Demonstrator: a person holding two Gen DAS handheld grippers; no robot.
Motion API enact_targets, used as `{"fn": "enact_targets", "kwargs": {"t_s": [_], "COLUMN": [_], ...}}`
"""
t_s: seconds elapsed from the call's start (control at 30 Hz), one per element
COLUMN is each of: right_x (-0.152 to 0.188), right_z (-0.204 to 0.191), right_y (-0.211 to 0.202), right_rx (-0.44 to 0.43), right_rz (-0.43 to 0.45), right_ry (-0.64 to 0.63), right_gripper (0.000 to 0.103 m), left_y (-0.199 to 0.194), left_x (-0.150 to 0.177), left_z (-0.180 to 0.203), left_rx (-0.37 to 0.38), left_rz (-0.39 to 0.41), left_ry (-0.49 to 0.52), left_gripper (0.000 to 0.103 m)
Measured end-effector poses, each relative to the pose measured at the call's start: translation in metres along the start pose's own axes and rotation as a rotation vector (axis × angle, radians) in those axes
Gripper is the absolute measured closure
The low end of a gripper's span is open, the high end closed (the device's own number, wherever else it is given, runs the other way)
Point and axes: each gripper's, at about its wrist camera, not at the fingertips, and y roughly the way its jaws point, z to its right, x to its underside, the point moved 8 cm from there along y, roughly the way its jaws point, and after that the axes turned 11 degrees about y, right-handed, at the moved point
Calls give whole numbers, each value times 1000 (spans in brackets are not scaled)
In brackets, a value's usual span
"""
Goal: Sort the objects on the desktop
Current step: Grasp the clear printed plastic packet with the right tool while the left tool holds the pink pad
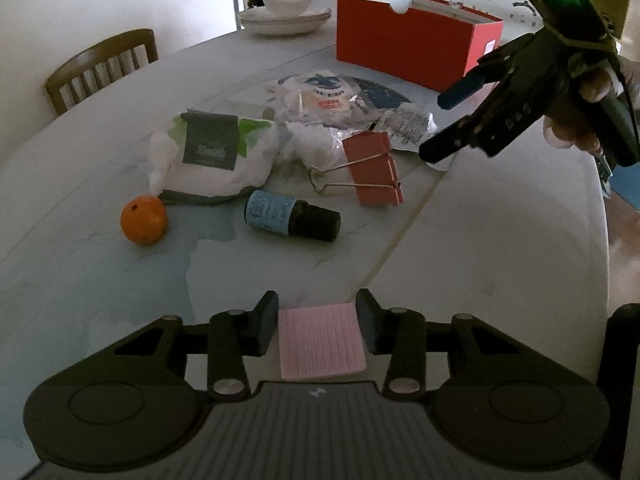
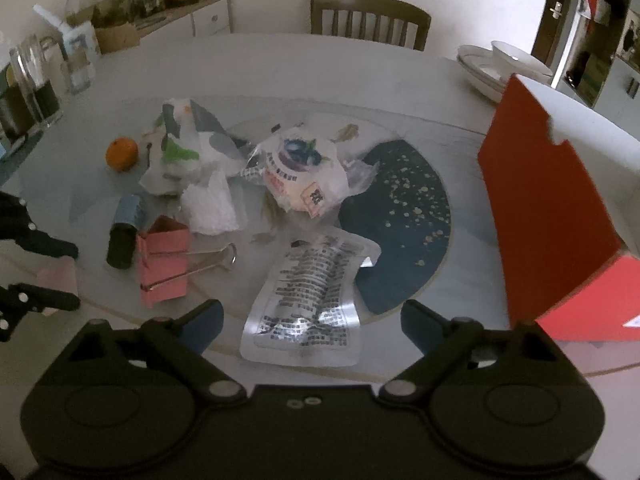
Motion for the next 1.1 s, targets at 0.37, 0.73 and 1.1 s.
{"fn": "enact_targets", "kwargs": {"t_s": [0.37, 0.73, 1.1], "right_x": [-1, -3, -5], "right_z": [-4, -4, 5], "right_y": [21, 22, 19], "right_rx": [2, -25, -9], "right_rz": [-33, -20, -9], "right_ry": [-8, -1, 9], "right_gripper": [11, 19, 41], "left_y": [-13, -12, -11], "left_x": [10, 16, 11], "left_z": [-3, 2, 4], "left_rx": [-60, -41, -77], "left_rz": [-12, -36, -51], "left_ry": [-19, -81, -115], "left_gripper": [38, 42, 63]}}
